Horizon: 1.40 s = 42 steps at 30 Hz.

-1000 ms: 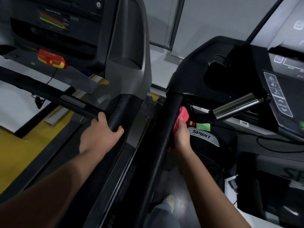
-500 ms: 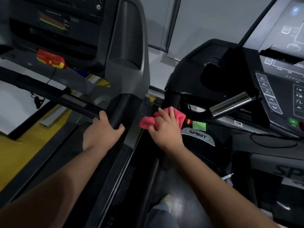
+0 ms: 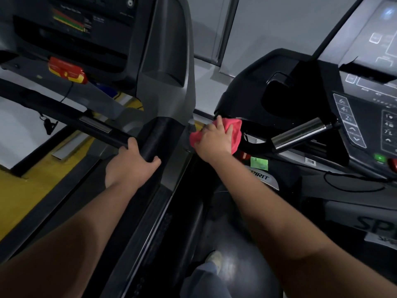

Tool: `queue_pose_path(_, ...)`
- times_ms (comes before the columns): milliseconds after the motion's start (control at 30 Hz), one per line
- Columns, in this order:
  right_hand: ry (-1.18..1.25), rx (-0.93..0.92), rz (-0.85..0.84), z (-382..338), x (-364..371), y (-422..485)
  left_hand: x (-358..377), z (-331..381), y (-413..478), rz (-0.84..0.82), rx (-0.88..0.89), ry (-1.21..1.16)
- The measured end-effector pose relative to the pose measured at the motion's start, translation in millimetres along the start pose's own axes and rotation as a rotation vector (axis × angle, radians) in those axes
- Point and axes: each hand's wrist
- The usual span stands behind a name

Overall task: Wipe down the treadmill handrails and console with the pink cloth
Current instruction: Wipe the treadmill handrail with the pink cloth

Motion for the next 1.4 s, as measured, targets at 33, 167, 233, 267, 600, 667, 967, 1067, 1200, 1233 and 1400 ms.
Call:
queue_pose_path(33,0.004,-0.015,0.005,-3,3,-13,0,1,-1,0.002,-0.003,0.001)
queue_pose_path(167,-0.030,-0.155,0.008,-23,14,-81,-1,4,-5,0.011,-0.007,0.015)
queue_pose_path(233,-0.077,-0.296,-0.024,-34,20,-112,-2,5,-6,0.012,-0.008,0.026)
queue_pose_path(267,-0.081,-0.362,-0.040,-38,22,-124,-2,4,-6,0.012,-0.009,0.021)
queue_pose_path(600,0.183,-0.418,0.067,20,0,-40,-4,1,-14,0.016,-0.017,-0.034)
queue_pose_path(667,0.268,-0.344,0.103,34,-3,-14,-3,1,-16,0.023,-0.014,-0.023)
queue_pose_path(967,-0.205,-0.249,-0.110,-11,-10,-33,-4,6,-19,0.028,0.025,0.072)
queue_pose_path(1067,-0.314,-0.301,-0.145,-36,5,-74,-2,5,-18,0.031,0.026,0.062)
queue_pose_path(1200,-0.326,-0.436,-0.236,-60,26,-123,-1,3,-16,0.049,0.023,0.046)
queue_pose_path(1233,-0.294,-0.472,-0.251,-59,27,-127,-1,3,-16,0.051,0.020,0.045)
queue_pose_path(1400,-0.215,-0.504,-0.240,-36,-5,-101,-1,2,-15,0.051,0.006,0.032)
Point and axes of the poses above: each hand's wrist, its own y-axis towards the middle knuckle, its own x-axis out of the palm, z = x × y, and after that the axes turned 10 degrees about x, right-handed
